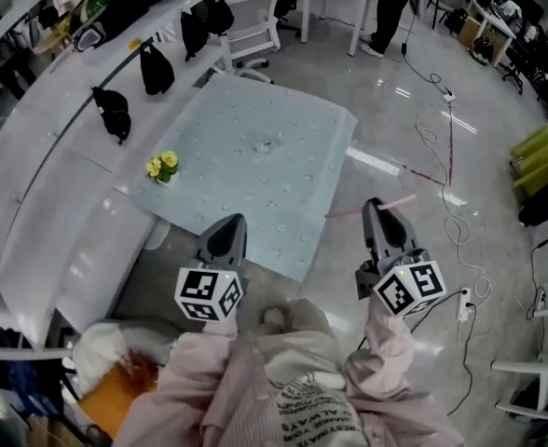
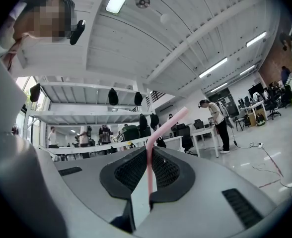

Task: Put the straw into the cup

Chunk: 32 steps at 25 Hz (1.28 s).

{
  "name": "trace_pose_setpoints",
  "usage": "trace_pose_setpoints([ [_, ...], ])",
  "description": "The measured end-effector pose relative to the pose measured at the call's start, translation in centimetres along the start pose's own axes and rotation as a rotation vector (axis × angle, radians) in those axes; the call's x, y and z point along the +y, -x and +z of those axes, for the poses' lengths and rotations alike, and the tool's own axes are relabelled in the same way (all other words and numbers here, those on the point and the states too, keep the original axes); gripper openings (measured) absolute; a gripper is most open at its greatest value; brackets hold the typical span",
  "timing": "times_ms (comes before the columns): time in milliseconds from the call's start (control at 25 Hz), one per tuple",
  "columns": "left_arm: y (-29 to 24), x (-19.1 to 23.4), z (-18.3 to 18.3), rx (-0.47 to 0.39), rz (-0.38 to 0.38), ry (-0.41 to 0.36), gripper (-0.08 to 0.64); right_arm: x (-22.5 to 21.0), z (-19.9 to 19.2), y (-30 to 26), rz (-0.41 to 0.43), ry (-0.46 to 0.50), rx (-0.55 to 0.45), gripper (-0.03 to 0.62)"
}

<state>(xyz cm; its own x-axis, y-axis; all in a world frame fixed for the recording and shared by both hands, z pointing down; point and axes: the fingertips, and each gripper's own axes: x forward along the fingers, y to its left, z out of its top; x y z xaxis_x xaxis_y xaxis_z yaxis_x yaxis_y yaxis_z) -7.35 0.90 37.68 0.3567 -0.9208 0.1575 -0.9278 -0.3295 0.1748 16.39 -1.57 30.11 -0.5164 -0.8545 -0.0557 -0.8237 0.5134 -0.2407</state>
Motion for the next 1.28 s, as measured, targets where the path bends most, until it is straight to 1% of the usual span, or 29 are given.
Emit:
trace_pose_setpoints([
  [160,-1.8,-0.1,-0.3,0.013,-0.005,0.002,0.000,-2.0,0.1,-1.0,-0.027,-0.010,-0.008,0.025],
  [280,-3.3,1.0,-0.8,0.029,0.016,0.013,0.000,-3.3,-0.5,-2.9,-0.032,-0.021,-0.008,0.025],
  [440,-6.2,3.2,-0.7,0.042,0.050,0.030,0.000,-5.4,-0.7,-7.0,-0.034,-0.039,-0.004,0.025],
  [600,-9.8,5.2,-0.5,0.062,0.083,0.043,0.000,-8.1,-0.6,-12.3,-0.024,-0.067,-0.007,0.025],
  [880,-15.2,7.9,-0.3,0.090,0.158,0.087,0.000,-11.2,-0.8,-21.3,0.049,-0.108,0.032,0.025],
  [1280,-19.6,11.5,-1.2,0.114,0.287,0.149,0.000,-12.5,-3.2,-31.4,0.194,-0.151,0.101,0.025],
])
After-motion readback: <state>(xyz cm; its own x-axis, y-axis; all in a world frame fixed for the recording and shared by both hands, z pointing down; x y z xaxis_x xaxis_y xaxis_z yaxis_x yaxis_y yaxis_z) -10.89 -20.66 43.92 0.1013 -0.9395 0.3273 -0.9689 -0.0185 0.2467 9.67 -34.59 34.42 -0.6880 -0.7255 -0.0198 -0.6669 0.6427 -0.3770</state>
